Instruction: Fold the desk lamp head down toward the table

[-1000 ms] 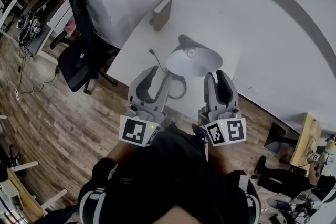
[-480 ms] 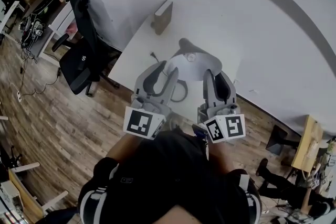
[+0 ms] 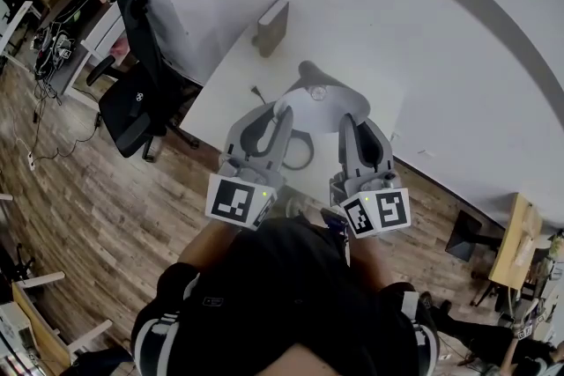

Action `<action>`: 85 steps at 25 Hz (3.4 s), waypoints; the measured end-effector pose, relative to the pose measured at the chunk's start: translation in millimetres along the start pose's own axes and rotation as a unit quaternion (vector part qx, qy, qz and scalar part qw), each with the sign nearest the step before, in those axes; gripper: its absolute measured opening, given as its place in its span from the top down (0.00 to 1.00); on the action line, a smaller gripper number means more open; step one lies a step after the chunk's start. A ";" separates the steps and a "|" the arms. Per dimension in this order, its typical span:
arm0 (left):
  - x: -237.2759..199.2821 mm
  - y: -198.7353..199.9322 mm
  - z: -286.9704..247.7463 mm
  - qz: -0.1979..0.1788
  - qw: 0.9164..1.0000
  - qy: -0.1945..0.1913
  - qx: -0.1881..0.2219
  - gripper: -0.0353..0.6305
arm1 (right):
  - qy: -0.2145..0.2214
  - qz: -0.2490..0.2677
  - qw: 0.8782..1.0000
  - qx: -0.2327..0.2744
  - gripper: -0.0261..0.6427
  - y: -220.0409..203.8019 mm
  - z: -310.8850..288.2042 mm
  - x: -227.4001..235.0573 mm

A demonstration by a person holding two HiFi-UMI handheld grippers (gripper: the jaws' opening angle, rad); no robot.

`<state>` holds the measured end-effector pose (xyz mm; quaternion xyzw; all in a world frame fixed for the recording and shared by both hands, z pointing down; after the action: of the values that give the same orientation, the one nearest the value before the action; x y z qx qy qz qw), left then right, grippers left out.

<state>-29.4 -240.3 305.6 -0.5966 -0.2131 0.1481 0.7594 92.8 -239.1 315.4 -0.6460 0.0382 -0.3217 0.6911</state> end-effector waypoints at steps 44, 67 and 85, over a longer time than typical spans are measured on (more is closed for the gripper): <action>31.7 -125.3 50.1 -0.076 0.996 0.015 -0.054 0.89 | -0.059 0.072 0.992 -0.085 0.94 -127.7 44.9 40.2; 33.1 -133.3 51.6 -0.096 0.993 -0.014 -0.064 0.89 | -0.017 0.419 0.892 -0.168 0.79 -107.5 66.0 3.2; 31.4 -145.2 53.4 -0.105 0.990 -0.045 -0.080 0.89 | 0.004 0.472 0.863 -0.181 0.87 -116.1 57.2 -8.8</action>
<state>-33.1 -215.7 461.5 -0.6224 -0.3197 0.0774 0.7102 66.8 -180.2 428.0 -0.6627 0.3992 0.0532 0.6314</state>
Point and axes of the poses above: the fingertips, and each gripper's own axes: z backward along the fingers, x to its right, y out of its top, the point moved 1 cm from there along z, backward along the fingers, and after that the axes turned 14 degrees about -z, right-handed, at the moved point
